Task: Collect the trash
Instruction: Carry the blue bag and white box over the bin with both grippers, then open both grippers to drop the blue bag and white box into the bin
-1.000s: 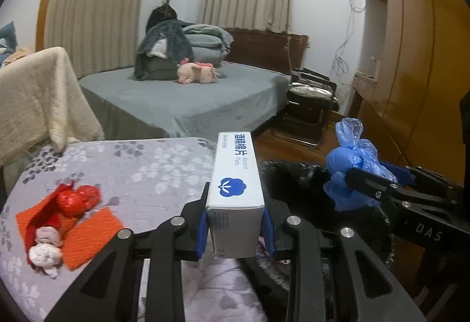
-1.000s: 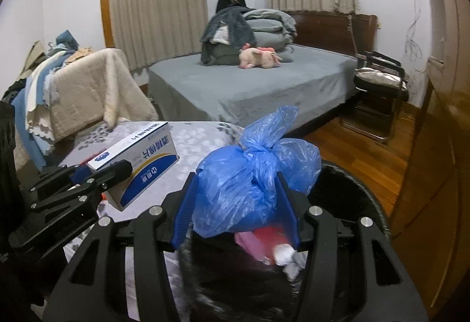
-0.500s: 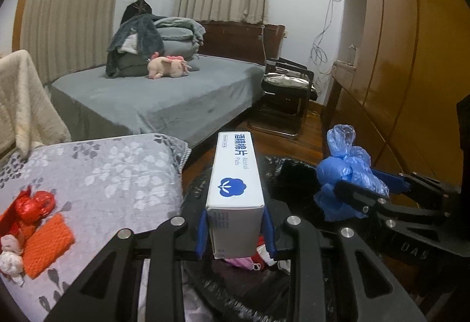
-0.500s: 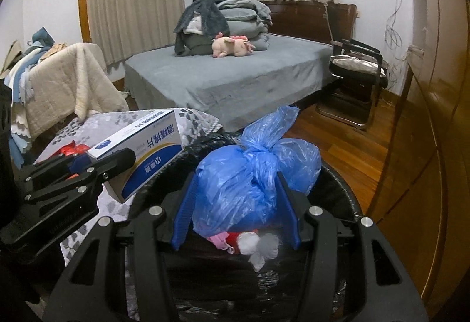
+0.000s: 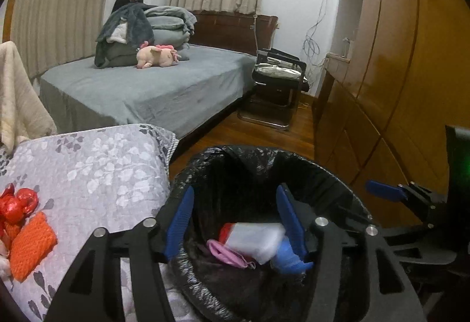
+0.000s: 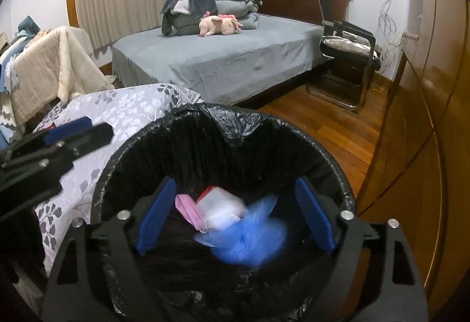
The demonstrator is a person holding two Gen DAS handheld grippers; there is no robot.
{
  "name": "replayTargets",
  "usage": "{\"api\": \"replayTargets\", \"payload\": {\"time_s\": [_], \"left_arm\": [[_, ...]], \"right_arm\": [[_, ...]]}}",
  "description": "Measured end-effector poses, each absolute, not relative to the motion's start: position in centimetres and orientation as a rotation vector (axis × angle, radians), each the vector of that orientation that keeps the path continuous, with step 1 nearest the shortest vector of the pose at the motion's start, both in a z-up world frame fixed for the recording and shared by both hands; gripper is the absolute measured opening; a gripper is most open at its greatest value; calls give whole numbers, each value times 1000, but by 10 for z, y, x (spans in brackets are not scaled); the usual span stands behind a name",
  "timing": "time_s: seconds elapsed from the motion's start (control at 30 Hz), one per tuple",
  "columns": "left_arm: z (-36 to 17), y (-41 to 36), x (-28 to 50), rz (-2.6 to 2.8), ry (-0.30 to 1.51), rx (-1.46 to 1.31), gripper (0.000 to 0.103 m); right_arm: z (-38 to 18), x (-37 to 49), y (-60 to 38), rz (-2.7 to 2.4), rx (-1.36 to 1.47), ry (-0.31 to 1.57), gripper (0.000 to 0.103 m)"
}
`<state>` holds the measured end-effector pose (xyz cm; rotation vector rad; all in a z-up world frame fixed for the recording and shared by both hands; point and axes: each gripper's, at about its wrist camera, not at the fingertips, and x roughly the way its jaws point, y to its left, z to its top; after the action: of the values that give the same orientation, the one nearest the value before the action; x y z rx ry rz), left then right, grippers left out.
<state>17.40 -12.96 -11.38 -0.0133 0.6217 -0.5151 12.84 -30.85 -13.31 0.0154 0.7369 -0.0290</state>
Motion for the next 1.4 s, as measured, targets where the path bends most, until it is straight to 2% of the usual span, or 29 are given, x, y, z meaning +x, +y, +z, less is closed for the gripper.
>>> {"api": "replayTargets", "payload": {"time_s": [0.2,0.4,0.5,1.1,1.4], "left_arm": [[-106,-103,169,-458,594,-25,72],[-95,-55,162,-355,557,-45,83],[-90,-26,160,-289,542,-52,85],[-104,146,145,89,554,-76,85],[-134,190,150,158,611,-96,77]], "right_arm": [[-129,126,-303,-28,30,721,91],[-120,131,-283,-3,38,697,95],[-115,140,-268,29,47,692,95],[-108,184,-113,287,-25,655,95],[-130,204,-55,341,-54,674,95]]}}
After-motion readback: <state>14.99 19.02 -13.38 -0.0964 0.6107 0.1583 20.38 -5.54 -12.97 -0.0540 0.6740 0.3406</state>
